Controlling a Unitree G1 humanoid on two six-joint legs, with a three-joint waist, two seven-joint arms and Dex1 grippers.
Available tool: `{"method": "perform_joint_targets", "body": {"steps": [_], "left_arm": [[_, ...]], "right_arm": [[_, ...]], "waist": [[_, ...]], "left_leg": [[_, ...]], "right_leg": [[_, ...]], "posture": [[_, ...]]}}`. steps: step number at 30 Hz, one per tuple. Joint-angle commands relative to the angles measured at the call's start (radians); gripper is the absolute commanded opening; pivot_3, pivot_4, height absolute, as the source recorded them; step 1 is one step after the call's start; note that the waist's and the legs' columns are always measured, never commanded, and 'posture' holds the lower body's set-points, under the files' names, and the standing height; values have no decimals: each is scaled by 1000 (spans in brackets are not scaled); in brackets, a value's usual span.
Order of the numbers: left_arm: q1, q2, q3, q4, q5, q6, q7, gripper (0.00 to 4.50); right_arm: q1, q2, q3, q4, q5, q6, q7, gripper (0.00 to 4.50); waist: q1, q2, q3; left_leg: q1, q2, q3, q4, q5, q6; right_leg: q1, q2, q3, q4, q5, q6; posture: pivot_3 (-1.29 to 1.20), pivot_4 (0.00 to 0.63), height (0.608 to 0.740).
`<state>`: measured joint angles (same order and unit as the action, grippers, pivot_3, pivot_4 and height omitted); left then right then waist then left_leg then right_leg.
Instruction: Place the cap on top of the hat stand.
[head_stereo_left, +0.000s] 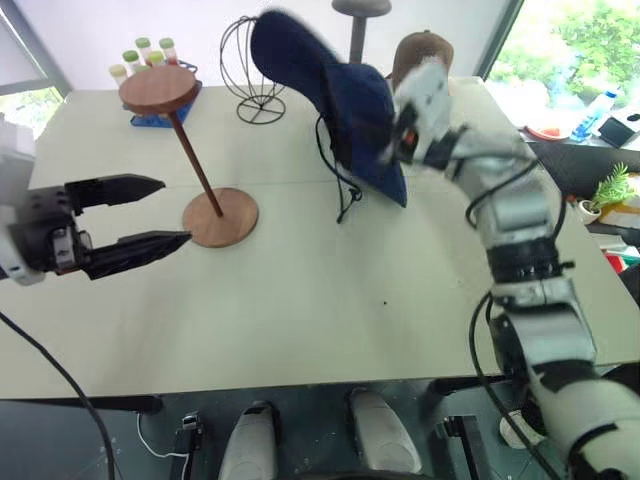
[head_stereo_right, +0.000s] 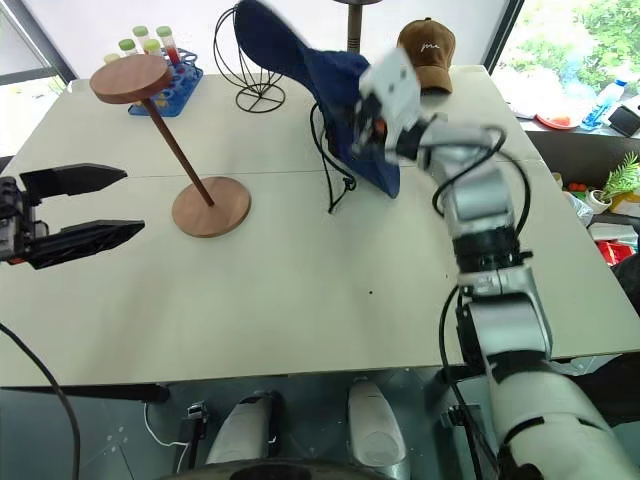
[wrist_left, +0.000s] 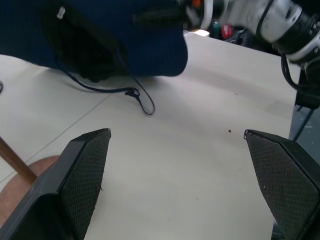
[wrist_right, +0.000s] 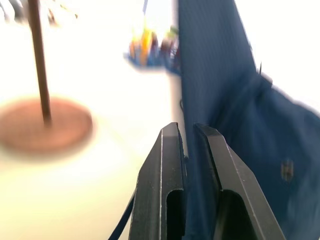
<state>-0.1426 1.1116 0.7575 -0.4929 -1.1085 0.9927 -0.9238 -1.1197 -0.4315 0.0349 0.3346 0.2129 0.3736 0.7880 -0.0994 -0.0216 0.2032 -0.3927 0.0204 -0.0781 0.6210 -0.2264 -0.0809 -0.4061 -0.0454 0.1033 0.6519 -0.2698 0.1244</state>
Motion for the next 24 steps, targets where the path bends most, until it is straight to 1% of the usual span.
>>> {"method": "perform_joint_targets", "body": {"steps": [1, 4, 7, 11, 14, 17, 21, 24], "left_arm": [[8, -10, 71, -33, -31, -6, 37, 4500], [12, -20, 120, -34, -64, 4, 89, 4500], [32, -16, 207, -33, -103, 28, 129, 4500], [76, -5, 345, -46, -158, 75, 166, 4500], [119, -3, 416, -58, -166, 93, 182, 4500], [151, -7, 455, -62, -171, 95, 195, 4500], [195, -26, 485, -77, -181, 85, 213, 4500], [219, -37, 499, -91, -188, 76, 224, 4500]], "right_arm": [[-137, 25, -23, 119, 17, -28, 23, 3], [-247, 47, 7, 275, -40, -147, 30, 3], [-315, 55, 58, 394, -120, -309, 49, 3], [-403, 63, 54, 509, -142, -386, 56, 3], [-454, 64, 44, 575, -153, -443, 48, 3], [-502, 86, 36, 641, -159, -482, 40, 3], [-584, 150, 35, 754, -187, -541, -22, 3], [-619, 175, 25, 800, -195, -568, -39, 3]], "waist": [[0, 0, 0], [-2, 0, 0], [-4, 0, 0], [-7, 0, 0], [-8, 0, 0], [-11, 0, 0], [-32, 0, 0], [-31, 1, 1]], "left_leg": [[0, 0, 0, 0, 0, 0], [0, 0, 1, -1, 0, 0], [0, 0, 1, -2, 0, 0], [-2, 0, 1, -4, 0, 0], [-2, 0, 1, -6, 0, 0], [-2, 0, 1, -7, 0, 0], [-2, 0, 1, -7, 0, 0], [-2, 0, 1, -7, 0, 0]], "right_leg": [[0, 0, 0, 0, 0, -1], [0, 0, 0, -1, -1, -2], [-1, 0, 0, -1, 0, 0], [-3, -1, 0, -2, 0, 0], [-5, -1, 0, -2, 0, 0], [-5, -1, 0, -2, 0, 0], [-5, -1, 0, -2, 0, -1], [-5, 0, 0, -2, 0, -1]], "posture": [[0, 150, 740], [0, 150, 740], [0, 150, 740], [0, 150, 740], [0, 150, 740], [0, 150, 740], [0, 150, 740], [0, 150, 740]]}}
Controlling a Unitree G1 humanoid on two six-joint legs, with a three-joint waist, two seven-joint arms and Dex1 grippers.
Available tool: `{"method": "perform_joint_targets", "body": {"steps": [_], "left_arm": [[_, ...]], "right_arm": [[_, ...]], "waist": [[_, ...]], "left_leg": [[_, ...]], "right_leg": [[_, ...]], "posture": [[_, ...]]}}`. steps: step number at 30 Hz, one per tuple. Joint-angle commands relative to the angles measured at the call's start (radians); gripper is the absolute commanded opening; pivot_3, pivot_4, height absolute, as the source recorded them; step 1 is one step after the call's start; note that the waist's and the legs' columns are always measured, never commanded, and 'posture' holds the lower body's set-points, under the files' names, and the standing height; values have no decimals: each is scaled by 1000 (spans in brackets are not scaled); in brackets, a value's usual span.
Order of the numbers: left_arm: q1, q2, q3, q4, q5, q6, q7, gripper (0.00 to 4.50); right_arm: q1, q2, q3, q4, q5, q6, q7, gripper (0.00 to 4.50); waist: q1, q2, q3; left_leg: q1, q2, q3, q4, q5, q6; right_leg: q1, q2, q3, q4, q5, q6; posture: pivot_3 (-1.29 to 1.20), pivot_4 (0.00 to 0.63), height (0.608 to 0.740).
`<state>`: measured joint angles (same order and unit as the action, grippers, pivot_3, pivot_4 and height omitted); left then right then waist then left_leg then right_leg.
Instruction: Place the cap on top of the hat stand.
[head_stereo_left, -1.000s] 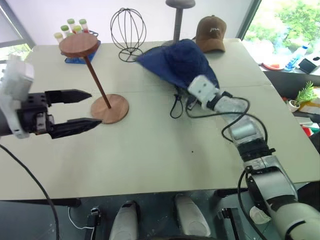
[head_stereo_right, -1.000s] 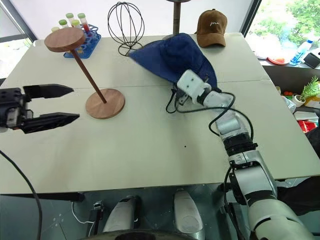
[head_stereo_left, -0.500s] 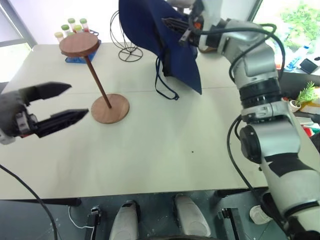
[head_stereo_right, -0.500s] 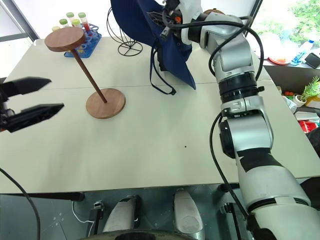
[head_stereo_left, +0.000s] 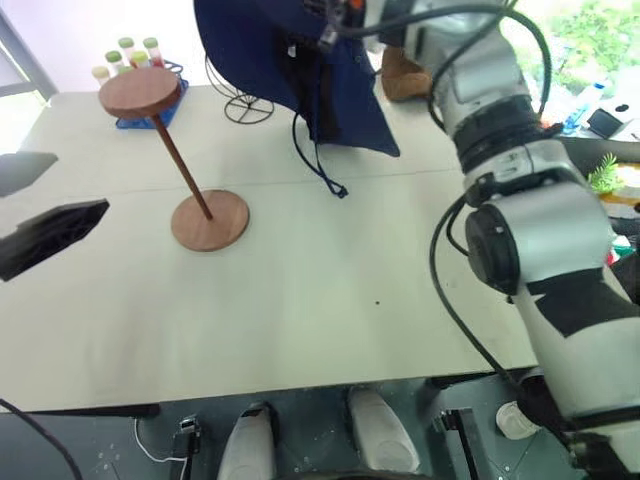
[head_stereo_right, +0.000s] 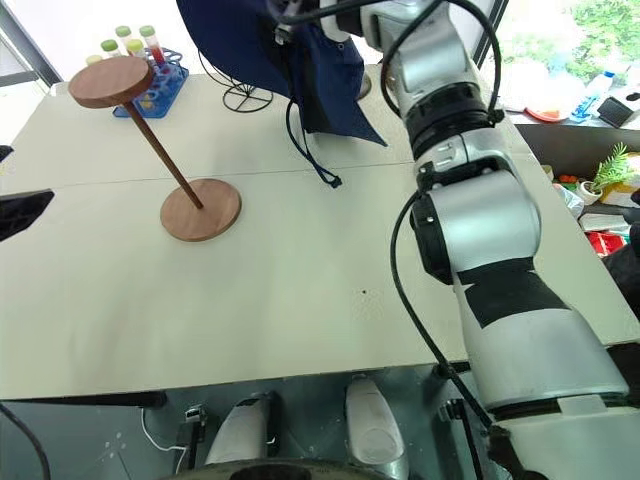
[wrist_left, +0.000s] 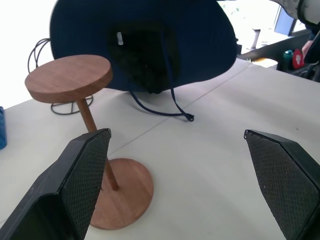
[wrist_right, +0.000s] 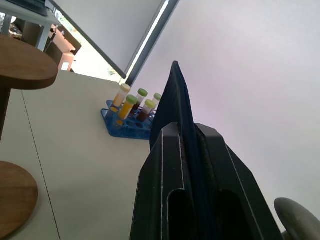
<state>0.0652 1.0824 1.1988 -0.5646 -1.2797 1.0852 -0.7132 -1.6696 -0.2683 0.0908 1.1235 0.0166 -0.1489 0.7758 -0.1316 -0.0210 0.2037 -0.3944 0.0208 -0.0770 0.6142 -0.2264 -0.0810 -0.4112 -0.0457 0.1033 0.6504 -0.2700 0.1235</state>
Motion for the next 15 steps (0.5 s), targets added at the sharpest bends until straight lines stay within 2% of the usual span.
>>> {"method": "perform_joint_targets", "body": {"steps": [1, 9, 15], "left_arm": [[17, -10, 62, -23, -22, -19, 19, 4500], [53, -17, 85, -25, -37, -36, 36, 4500], [69, -19, 77, -27, -44, -53, 40, 4500]], "right_arm": [[-78, 16, -35, 21, 2, -52, -27, 3], [-111, 31, -43, 51, -12, -67, -25, 3], [-80, 16, -21, 47, -54, -58, 3, 3]], "waist": [[1, 0, 0], [3, 0, 0], [2, 0, 0]], "left_leg": [[0, 0, 0, 0, 0, 0], [-1, 0, 0, 0, 0, 0], [-1, 0, 0, 0, 0, 0]], "right_leg": [[0, 0, 0, 0, 0, 0], [0, 0, 0, -1, 0, 0], [0, 0, 0, 0, -1, -2]], "posture": [[0, 150, 740], [0, 150, 740], [0, 150, 740]]}}
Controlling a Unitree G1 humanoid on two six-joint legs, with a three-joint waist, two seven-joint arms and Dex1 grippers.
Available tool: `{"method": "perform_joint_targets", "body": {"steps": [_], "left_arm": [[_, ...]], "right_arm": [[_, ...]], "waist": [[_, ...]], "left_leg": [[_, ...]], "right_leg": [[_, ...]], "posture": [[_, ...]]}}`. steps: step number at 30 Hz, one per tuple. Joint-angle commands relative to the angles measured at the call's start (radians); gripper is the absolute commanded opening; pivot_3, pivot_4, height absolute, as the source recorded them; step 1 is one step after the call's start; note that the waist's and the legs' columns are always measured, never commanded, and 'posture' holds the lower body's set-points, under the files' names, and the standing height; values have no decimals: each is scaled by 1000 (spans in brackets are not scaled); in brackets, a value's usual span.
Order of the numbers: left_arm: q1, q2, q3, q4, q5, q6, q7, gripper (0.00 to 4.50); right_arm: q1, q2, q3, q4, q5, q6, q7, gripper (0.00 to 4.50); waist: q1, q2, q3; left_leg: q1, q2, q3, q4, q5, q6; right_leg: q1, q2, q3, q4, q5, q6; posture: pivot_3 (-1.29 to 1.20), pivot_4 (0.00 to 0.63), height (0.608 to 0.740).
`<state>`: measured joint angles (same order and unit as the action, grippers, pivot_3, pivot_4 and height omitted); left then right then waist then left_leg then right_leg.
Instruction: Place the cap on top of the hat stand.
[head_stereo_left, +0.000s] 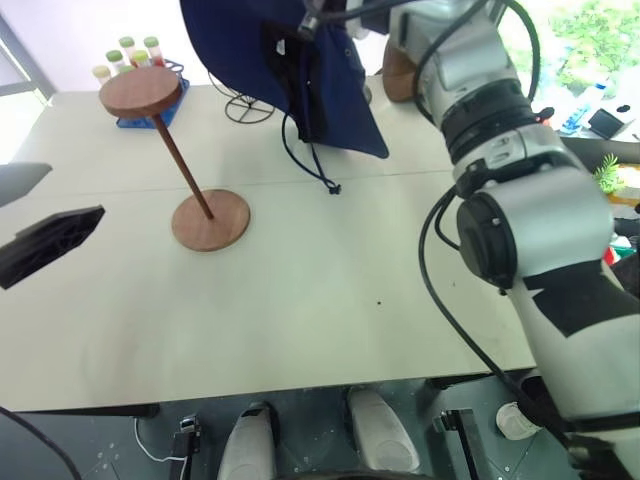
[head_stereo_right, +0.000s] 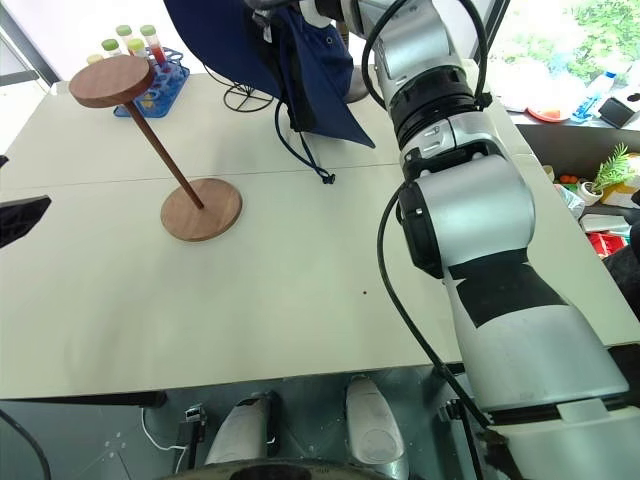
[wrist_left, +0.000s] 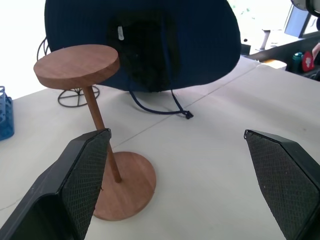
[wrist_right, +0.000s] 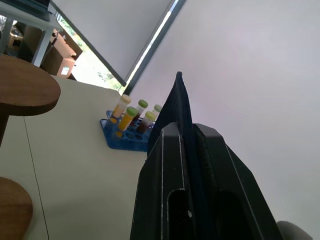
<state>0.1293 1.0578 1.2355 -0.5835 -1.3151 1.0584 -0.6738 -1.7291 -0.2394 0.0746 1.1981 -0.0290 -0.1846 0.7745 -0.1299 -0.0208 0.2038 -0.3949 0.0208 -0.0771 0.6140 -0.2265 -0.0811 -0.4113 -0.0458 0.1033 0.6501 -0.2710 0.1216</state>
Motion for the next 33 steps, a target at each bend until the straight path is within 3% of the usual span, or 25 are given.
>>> {"method": "perform_joint_targets", "body": {"steps": [1, 10, 26, 33], "left_arm": [[5, 10, 37, 0, -5, -30, -2, 4500], [6, 12, 38, 71, 34, -57, -1, 4500], [112, -54, 242, 37, -16, -41, 58, 4500], [201, -83, 314, 29, -57, -52, 84, 4500]], "right_arm": [[-24, -10, -9, -27, -9, -23, 2, 3], [-120, 49, -32, -33, -5, -101, -79, 3], [-176, 268, -18, -62, -13, -271, -103, 3], [-50, 294, 23, -229, 17, -516, 30, 3]], "waist": [[1, 0, 0], [-4, 1, 1], [-1, 0, 0], [1, -2, -1]], "left_leg": [[0, 0, 0, 0, 0, 0], [0, 0, 0, -1, 0, 0], [-1, 2, 0, -2, 0, 0], [-1, 2, 0, -1, 0, 0]], "right_leg": [[0, 0, 0, 0, 0, 0], [-2, 0, 0, 1, 0, 0], [-2, 1, -1, 1, -2, -3], [-1, 1, -2, 0, -2, -3]], "posture": [[0, 150, 740], [0, 150, 740], [0, 150, 740], [0, 150, 740]]}}
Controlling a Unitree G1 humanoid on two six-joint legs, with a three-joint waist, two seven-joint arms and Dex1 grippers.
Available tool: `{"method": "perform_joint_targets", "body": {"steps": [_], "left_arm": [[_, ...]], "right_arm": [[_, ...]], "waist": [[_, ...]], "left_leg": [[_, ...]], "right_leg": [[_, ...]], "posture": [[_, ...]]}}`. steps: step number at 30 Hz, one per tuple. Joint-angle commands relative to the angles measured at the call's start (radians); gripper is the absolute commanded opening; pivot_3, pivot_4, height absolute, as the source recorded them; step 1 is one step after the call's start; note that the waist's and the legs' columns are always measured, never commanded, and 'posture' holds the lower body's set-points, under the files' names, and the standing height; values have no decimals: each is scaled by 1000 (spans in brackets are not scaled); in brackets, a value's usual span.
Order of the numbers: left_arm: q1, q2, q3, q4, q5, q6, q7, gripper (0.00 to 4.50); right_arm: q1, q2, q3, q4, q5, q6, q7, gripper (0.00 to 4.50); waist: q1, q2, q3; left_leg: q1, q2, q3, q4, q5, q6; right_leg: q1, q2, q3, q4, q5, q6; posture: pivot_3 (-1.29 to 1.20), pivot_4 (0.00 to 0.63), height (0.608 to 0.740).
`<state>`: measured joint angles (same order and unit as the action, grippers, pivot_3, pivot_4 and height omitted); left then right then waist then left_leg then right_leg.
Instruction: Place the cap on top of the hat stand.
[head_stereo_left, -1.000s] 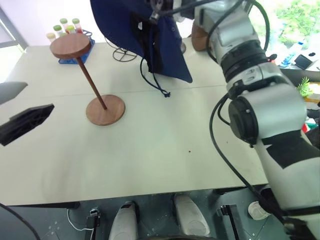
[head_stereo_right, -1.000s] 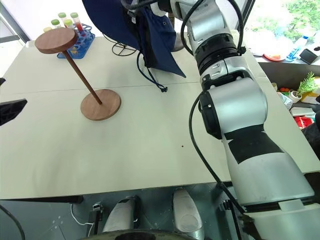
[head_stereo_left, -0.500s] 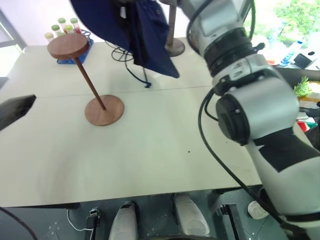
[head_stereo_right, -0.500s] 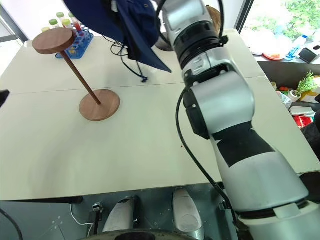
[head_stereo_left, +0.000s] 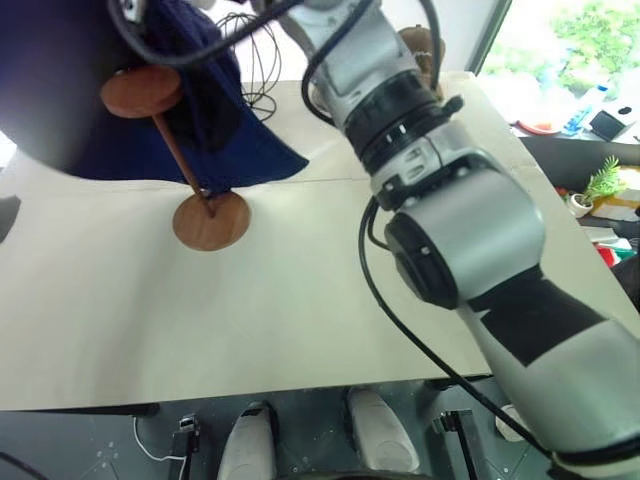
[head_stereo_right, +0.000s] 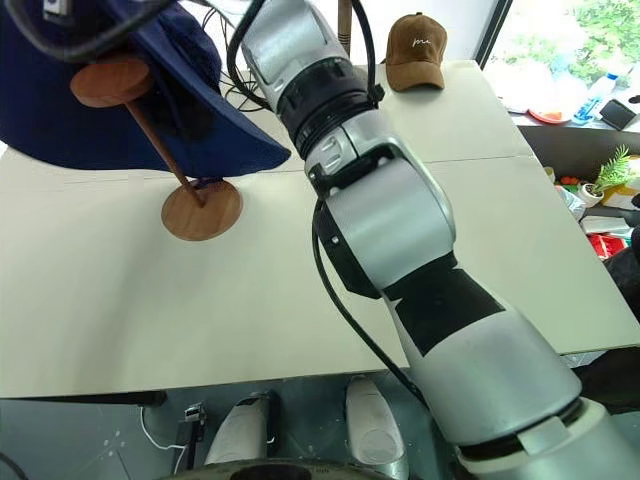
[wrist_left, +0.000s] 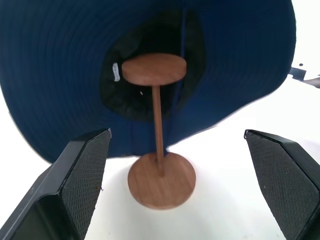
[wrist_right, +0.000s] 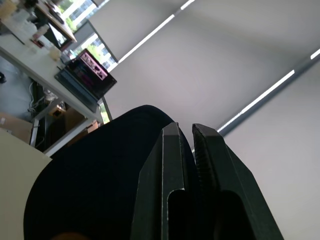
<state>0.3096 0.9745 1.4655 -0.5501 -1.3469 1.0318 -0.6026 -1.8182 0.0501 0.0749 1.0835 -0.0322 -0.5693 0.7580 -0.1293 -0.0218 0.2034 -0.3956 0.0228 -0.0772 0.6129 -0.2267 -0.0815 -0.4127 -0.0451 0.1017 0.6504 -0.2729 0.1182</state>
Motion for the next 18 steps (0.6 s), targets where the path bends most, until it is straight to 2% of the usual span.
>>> {"method": "perform_joint_targets", "body": {"steps": [1, 6, 13, 18], "left_arm": [[31, 1, 96, 3, -31, -27, 13, 4500], [71, 23, 145, 37, -50, -27, 9, 4500], [95, 72, 159, 58, -79, -13, 4, 4500], [128, 106, 243, 91, -182, 29, 15, 4500]], "right_arm": [[74, 4, 42, -142, 0, -180, 40, 3], [246, -12, 154, -215, -195, -426, -113, 3], [380, -24, 257, -225, -371, -505, -271, 3], [500, -43, 330, -283, -452, -560, -329, 3]], "waist": [[0, -1, 0], [0, -1, -1], [1, -1, -1], [0, -4, -2]], "left_leg": [[0, 0, 0, 0, 0, 0], [2, 0, 0, 1, 0, 0], [3, 1, 0, 1, 0, 0], [3, 1, 0, 1, 0, 0]], "right_leg": [[0, 0, 0, 0, 0, 0], [2, 0, 0, 1, 0, 0], [2, 1, 0, 1, 0, -2], [2, 1, -1, 1, 0, -2]], "posture": [[0, 150, 740], [0, 150, 740], [0, 150, 740], [0, 150, 740]]}}
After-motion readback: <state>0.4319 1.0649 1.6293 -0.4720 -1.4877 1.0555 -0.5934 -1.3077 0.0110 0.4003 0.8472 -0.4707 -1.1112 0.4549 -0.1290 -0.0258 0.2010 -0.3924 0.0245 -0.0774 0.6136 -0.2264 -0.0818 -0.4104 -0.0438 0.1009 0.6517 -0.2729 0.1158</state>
